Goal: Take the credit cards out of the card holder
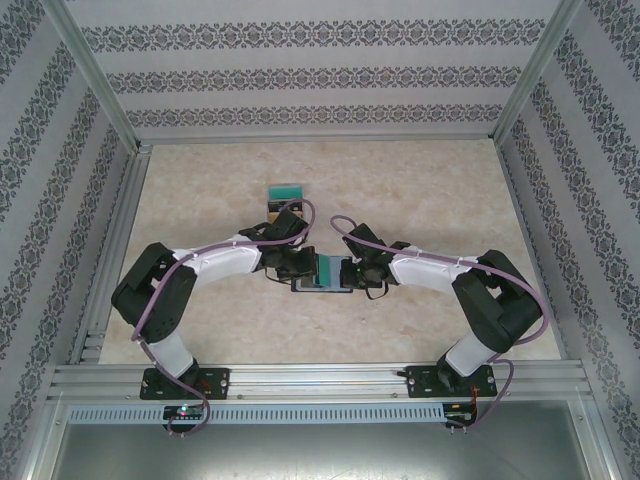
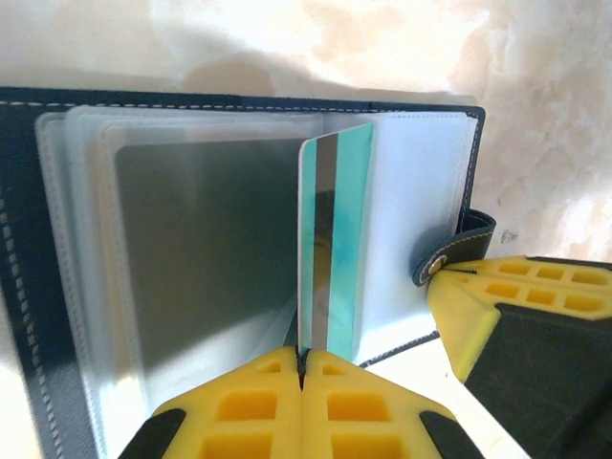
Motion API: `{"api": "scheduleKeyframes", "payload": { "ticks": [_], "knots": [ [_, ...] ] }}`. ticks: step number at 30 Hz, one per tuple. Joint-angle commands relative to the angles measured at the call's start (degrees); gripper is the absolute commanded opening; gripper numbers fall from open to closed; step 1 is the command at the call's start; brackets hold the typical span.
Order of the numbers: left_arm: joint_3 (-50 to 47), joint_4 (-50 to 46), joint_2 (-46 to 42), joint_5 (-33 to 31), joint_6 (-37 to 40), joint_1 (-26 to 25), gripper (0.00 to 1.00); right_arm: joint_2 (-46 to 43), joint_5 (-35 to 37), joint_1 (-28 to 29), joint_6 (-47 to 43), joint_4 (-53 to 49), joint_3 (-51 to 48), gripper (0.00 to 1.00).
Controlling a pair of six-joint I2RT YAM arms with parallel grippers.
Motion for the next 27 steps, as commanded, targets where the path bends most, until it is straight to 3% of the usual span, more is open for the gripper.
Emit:
{"api": "scheduleKeyframes", "payload": {
  "ticks": [1, 7, 13, 18, 21, 25, 27],
  "knots": [
    [-0.7, -4.18, -3.71, -2.46, 2.09, 0.74, 0.0, -0.6, 0.32, -0.11, -0.04, -1.13, -1.11, 0.07],
    [0.16, -7.92, -7.81, -3.55, 3.63, 0.7, 0.0, -5.67, 0.75, -0.2, -1.64, -2.81, 0.76, 0.11],
    [3.32, -13.84, -12.91, -8.63, 9.25, 0.67, 0.0, -13.48, 0.95, -0.97, -4.02, -4.84, 3.1, 0.25],
    [7.37, -19.43, -16.33, -19.81, 20.65, 0.74, 0.0, -20.02, -0.65, -3.51, -5.51, -4.49, 3.29, 0.53],
    [10.17, -20.77, -17.13, -24.15, 31.64, 0.74, 0.0, -23.16, -1.51, -5.51, -6.04, -4.34, 3.22, 0.77],
    [10.18, -16.5, -18.0, -28.56, 46.35, 0.74, 0.0, -26.16, -1.17, -7.49, -6.74, -4.07, 2.63, 0.95],
    [9.75, -14.17, -17.97, -29.71, 54.72, 0.74, 0.0, -27.41, -1.03, -8.09, -7.02, -3.66, 2.04, 0.98]
  ]
}}
